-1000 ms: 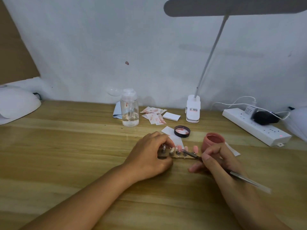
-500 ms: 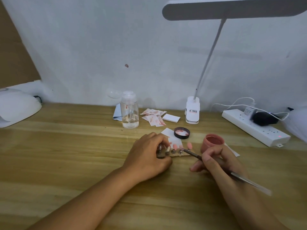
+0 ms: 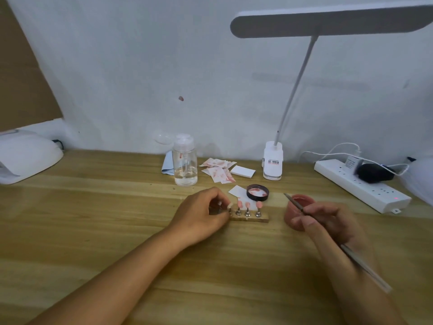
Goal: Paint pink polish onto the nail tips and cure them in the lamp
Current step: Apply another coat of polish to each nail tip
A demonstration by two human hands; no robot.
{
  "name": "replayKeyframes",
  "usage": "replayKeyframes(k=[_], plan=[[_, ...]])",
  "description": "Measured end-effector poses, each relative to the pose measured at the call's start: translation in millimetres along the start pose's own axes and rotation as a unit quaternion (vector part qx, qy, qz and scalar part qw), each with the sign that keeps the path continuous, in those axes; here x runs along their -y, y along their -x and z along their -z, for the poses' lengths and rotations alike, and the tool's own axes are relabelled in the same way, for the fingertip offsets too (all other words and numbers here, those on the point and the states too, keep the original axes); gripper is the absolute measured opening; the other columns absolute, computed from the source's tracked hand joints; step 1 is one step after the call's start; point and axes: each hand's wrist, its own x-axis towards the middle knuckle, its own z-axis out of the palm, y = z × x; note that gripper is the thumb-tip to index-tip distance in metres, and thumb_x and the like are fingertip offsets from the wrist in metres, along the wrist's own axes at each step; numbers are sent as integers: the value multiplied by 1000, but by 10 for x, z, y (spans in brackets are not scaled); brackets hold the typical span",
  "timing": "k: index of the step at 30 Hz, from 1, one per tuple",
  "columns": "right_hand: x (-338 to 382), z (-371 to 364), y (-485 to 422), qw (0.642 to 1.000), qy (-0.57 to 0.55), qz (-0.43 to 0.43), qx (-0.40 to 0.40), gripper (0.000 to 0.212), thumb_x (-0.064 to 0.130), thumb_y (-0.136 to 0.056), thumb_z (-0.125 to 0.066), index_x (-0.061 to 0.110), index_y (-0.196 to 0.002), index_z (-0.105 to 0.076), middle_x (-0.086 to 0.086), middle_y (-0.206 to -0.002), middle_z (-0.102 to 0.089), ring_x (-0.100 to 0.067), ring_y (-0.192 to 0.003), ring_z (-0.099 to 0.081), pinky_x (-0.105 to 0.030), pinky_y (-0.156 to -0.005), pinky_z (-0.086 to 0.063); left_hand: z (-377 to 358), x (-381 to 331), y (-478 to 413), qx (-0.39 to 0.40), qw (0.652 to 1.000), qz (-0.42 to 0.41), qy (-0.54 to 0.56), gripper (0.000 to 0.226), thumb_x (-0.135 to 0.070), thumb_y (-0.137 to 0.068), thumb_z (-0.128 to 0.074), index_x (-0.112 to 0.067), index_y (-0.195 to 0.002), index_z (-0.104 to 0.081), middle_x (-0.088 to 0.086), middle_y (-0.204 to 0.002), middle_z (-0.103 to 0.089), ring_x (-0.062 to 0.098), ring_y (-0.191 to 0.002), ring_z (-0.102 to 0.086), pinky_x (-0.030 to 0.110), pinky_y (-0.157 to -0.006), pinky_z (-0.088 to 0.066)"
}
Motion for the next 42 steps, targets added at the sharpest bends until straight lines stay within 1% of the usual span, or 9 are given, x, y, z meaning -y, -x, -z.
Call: replayKeyframes(k=[4, 7, 11, 19, 22, 29, 32, 35, 42], plan=[[44, 53, -65, 999, 3, -1, -36, 14, -9, -87, -57, 4, -90, -62, -5, -79, -73, -1, -72, -68, -10, -70, -50, 24, -1, -5, 21, 1000, -10, 11, 25, -14, -81, -72, -36, -81, -61, -15, -86, -65, 4, -88, -61, 30, -84, -51], [18, 134, -132, 996, 50, -30, -68, 19, 2, -89, -60, 20, -94, -63, 3, -78, -73, -3, -75, -67, -23, -73, -48, 27, -28, -3, 26, 999, -30, -23, 24, -20, -80, -72, -39, -77, -57, -15, -89, -62, 7, -90, -58, 38, -87, -50], [-24, 232, -203, 994, 57, -34, -91, 20, 2, -88, -62, 22, -89, -61, 3, -79, -72, -4, -75, -66, -9, -66, -49, 26, -54, 17, 30, 997, -50, -48, 24, -27, -82, -70, -42, -75, -52, -16, -88, -60, 5, -88, -56, 41, -87, -49], [-51, 312, -243, 991, 70, -62, -95, 16, 0, -86, -60, 15, -88, -65, 1, -82, -70, -3, -77, -66, -12, -67, -47, 22, -58, 27, 17, 996, -69, -49, 27, -26, -84, -70, -43, -76, -51, -16, -87, -60, 5, -89, -57, 42, -86, -49], [-50, 299, -230, 991, 80, -58, -90, 14, -5, -88, -55, 6, -88, -64, -4, -79, -68, 2, -67, -63, -3, -62, -45, 23, -70, 33, 20, 993, -79, -87, 25, -30, -86, -67, -44, -80, -48, -15, -89, -59, 7, -89, -56, 41, -85, -48], [-90, 302, -249, 987, 128, -65, -70, 15, -1, -90, -52, 10, -88, -63, -3, -77, -67, 3, -69, -61, 0, -57, -40, -19, -86, 64, -75, 960, -138, -232, 10, -32, -87, -66, -33, -95, -61, -13, -110, -50, 11, -106, -44, 32, -85, -36], [-126, 302, -244, 985, 152, -60, -56, 12, 2, -89, -56, 10, -86, -63, 0, -78, -68, -1, -73, -62, -4, -59, -42, -17, -128, 87, -123, 940, -165, -271, 11, -24, -83, -68, -26, -92, -62, -6, -109, -52, 17, -101, -47, 35, -81, -41], [-173, 305, -243, 984, 160, -52, -50, 11, 0, -89, -56, 8, -82, -62, -5, -76, -67, -8, -76, -62, -8, -62, -43, 1, -255, 126, -159, 936, -218, -228, 12, -19, -78, -68, -22, -86, -60, -7, -97, -55, 13, -90, -50, 29, -74, -42], [-200, 299, -238, 986, 152, -59, -45, 12, 2, -90, -57, 11, -85, -62, -3, -84, -67, -12, -82, -64, -13, -67, -46, -274, -422, 291, 10, 985, -161, -54, 8, -35, -77, -61, -36, -82, -54, -28, -83, -57, -10, -75, -51, 13, -63, -33]])
